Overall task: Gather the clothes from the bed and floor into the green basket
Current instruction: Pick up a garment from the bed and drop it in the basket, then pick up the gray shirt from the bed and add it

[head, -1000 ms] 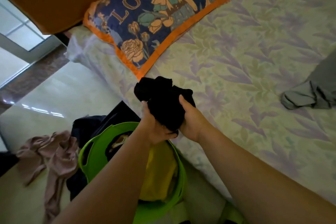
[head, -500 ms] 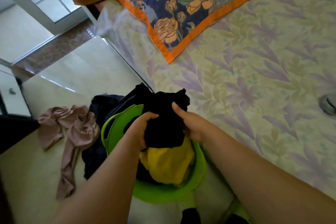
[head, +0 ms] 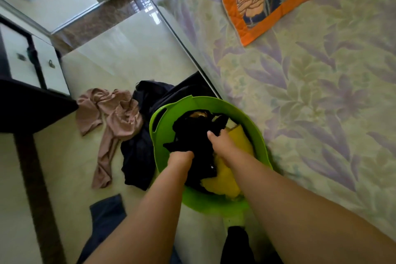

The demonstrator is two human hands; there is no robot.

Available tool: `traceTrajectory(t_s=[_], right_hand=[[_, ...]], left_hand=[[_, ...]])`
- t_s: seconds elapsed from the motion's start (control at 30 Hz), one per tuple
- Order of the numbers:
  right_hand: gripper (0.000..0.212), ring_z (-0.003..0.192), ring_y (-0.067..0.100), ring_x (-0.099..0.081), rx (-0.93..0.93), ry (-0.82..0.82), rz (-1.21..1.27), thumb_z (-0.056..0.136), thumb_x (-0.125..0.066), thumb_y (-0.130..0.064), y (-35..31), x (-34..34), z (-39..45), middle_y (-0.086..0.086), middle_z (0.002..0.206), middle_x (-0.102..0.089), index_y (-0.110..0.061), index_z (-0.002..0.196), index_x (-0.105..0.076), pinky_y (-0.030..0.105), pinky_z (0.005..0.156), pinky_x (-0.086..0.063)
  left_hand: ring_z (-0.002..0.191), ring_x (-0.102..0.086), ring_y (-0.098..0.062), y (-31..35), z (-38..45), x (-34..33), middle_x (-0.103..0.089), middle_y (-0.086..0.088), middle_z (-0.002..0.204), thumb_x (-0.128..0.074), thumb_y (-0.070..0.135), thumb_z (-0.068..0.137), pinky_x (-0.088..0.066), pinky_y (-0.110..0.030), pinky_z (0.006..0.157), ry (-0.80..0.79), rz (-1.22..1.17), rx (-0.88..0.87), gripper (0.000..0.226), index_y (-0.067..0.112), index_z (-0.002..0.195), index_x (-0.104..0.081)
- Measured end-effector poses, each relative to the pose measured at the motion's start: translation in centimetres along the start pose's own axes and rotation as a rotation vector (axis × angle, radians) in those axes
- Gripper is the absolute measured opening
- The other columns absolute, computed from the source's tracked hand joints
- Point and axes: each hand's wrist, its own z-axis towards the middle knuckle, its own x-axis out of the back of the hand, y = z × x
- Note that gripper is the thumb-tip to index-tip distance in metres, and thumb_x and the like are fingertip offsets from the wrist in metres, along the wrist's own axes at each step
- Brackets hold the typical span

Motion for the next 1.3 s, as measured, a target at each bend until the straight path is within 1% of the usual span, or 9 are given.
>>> traceTrajectory(t_s=[0.1, 0.23, 0.33, 0.5, 0.67, 0.9, 1.07, 1.17, 1.3], right_hand=[[0.068, 0.140, 0.033, -0.034, -0.012, 0.004, -0.093, 0.098, -0.046, -0.038, 0.7, 0.6, 0.0, 0.012, 0.156, -0.030, -0.011, 0.153, -0.018, 0.044, 0.112, -0.035], [0.057, 0.137, 0.032, -0.037, 0.032, 0.057, -0.120, 0.100, -0.042, -0.037, 0.3, 3.8, -0.4, 0.012, 0.152, -0.036, -0.010, 0.149, -0.028, 0.037, 0.106, -0.035], [0.050, 0.125, 0.027, -0.047, 0.093, 0.078, -0.163, 0.099, -0.042, -0.032, -0.2, 6.8, -0.5, 0.009, 0.136, -0.047, -0.008, 0.144, -0.038, 0.035, 0.097, -0.038], [0.048, 0.133, 0.028, -0.044, 0.092, 0.143, -0.087, 0.097, -0.045, -0.031, 0.1, 13.6, -1.5, 0.010, 0.140, -0.049, -0.010, 0.141, -0.044, 0.035, 0.107, -0.034], [0.044, 0.121, 0.025, -0.053, 0.060, 0.282, 0.171, 0.094, -0.050, -0.026, 2.9, 24.4, -3.2, 0.007, 0.136, -0.054, -0.016, 0.136, -0.049, 0.041, 0.106, -0.043], [0.038, 0.107, 0.025, -0.058, 0.051, 0.545, 0.317, 0.092, -0.050, -0.016, 8.1, 40.6, -4.9, 0.005, 0.124, -0.059, -0.017, 0.130, -0.055, 0.032, 0.088, -0.047], [0.040, 0.120, 0.032, -0.052, -0.098, 0.805, 0.420, 0.090, -0.051, -0.023, 14.0, 51.9, -5.6, 0.013, 0.135, -0.051, -0.023, 0.130, -0.054, 0.035, 0.103, -0.041], [0.042, 0.116, 0.028, -0.053, -0.080, 0.778, 0.653, 0.088, -0.051, -0.025, 17.0, 57.1, -6.1, 0.011, 0.139, -0.051, -0.023, 0.130, -0.056, 0.038, 0.101, -0.045], [0.047, 0.115, 0.025, -0.052, -0.065, 0.706, 0.941, 0.097, -0.050, -0.029, 17.5, 60.5, -6.3, 0.007, 0.134, -0.050, -0.007, 0.138, -0.046, 0.034, 0.092, -0.043]], left_hand=[[0.107, -0.058, -0.035, 0.9, -0.7, -1.1, -0.058, -0.018, 0.122, -0.062, 0.020, 0.087, -0.052, -0.040, 0.088, -0.004, 0.081, -0.020, 0.054, 0.004, 0.135, -0.043], [0.087, -0.056, -0.025, 3.1, -2.5, -4.1, -0.056, -0.010, 0.108, -0.061, 0.025, 0.089, -0.051, -0.036, 0.074, -0.080, 0.077, -0.056, 0.065, 0.013, 0.146, -0.032], [0.104, -0.058, -0.030, 5.2, -4.1, -7.2, -0.055, -0.013, 0.125, -0.061, 0.029, 0.087, -0.053, -0.041, 0.089, -0.131, 0.122, -0.134, 0.073, 0.013, 0.150, -0.027], [0.122, -0.056, -0.035, 8.1, -8.1, -14.0, -0.056, -0.020, 0.134, -0.049, 0.023, 0.098, -0.049, -0.040, 0.099, -0.202, 0.188, -0.291, 0.042, 0.000, 0.133, -0.051], [0.133, -0.041, -0.033, 10.8, -14.0, -23.9, -0.042, -0.015, 0.145, -0.048, 0.026, 0.098, -0.034, -0.039, 0.112, -0.247, 0.328, -0.310, 0.054, 0.009, 0.146, -0.033], [0.130, -0.045, -0.033, 12.9, -20.9, -37.8, -0.040, -0.011, 0.147, -0.060, 0.031, 0.091, -0.040, -0.046, 0.108, -0.427, 0.417, -0.411, 0.069, 0.015, 0.149, -0.028], [0.115, -0.053, -0.028, 12.8, -23.9, -45.8, -0.049, -0.008, 0.133, -0.058, 0.032, 0.092, -0.045, -0.040, 0.092, -0.559, 0.463, -0.386, 0.069, 0.021, 0.152, -0.024], [0.079, -0.052, -0.019, 12.3, -25.6, -49.2, -0.051, -0.003, 0.091, -0.055, 0.030, 0.094, -0.043, -0.032, 0.069, -0.602, 0.476, -0.378, 0.065, 0.021, 0.152, -0.025], [0.088, -0.054, -0.019, 11.1, -26.6, -52.2, -0.054, -0.003, 0.104, -0.056, 0.031, 0.094, -0.046, -0.032, 0.074, -0.622, 0.509, -0.367, 0.066, 0.024, 0.152, -0.025]])
